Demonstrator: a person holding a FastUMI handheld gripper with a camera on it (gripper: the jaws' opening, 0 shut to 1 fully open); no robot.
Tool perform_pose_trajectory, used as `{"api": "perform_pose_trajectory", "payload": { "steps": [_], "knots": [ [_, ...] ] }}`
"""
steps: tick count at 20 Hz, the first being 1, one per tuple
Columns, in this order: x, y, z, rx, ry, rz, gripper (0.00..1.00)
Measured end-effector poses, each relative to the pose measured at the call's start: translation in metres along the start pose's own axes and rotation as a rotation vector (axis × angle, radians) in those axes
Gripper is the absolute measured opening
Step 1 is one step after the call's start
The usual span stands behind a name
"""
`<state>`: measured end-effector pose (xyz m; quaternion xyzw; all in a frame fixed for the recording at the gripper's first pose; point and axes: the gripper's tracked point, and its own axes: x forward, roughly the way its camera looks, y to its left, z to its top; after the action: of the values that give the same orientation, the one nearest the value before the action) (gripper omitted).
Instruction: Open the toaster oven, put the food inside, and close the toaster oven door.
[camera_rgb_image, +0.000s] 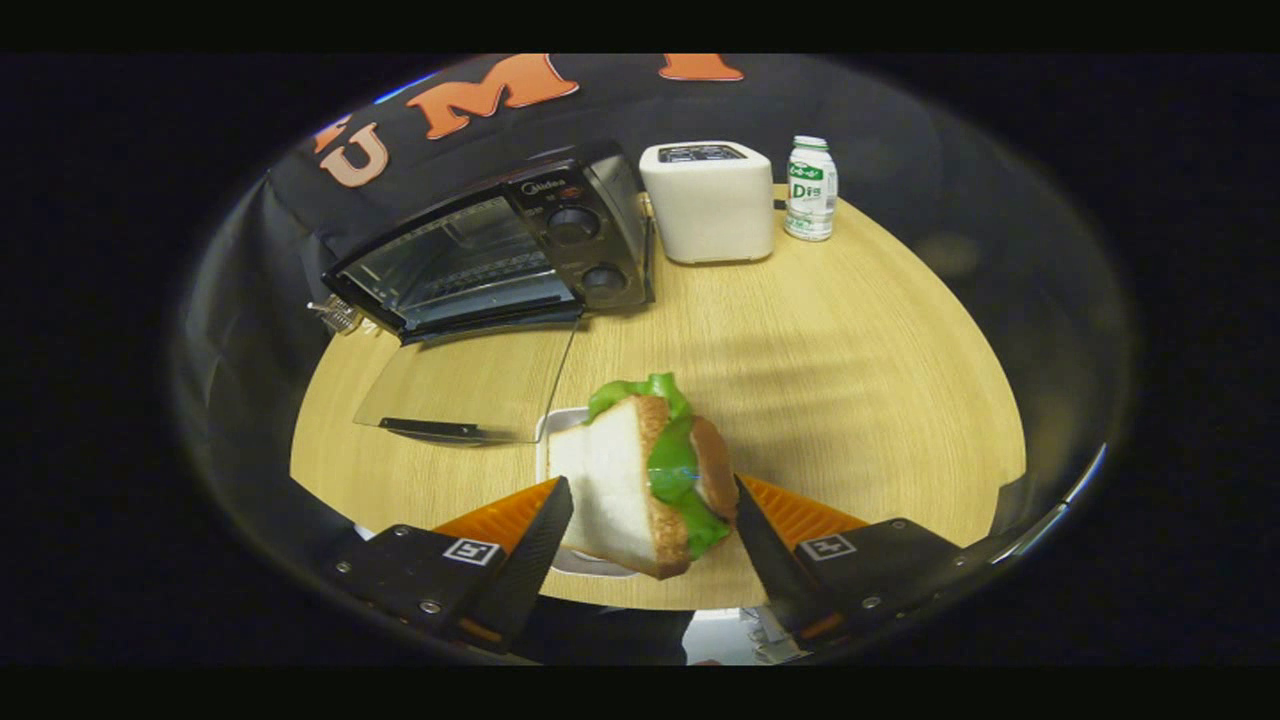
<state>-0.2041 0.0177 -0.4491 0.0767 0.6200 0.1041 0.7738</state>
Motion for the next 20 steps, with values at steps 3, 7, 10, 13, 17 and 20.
{"api": "perform_pose_trajectory", "payload": {
  "steps": [3, 7, 10, 13, 17, 20],
  "knots": [
    [-0.001, 0.0, 0.002, 0.091, -0.006, 0.063, 0.71],
    [-0.009, -0.007, 0.006, 0.229, -0.028, 0.115, 0.42],
    [-0.015, -0.017, 0.006, 0.306, -0.045, 0.122, 0.32],
    [-0.02, -0.017, 0.005, 0.344, -0.058, 0.15, 0.29],
    [-0.03, -0.013, 0.012, 0.422, -0.092, 0.207, 0.27],
    [-0.043, -0.011, 0.023, 0.478, -0.127, 0.264, 0.27]
  ]
}}
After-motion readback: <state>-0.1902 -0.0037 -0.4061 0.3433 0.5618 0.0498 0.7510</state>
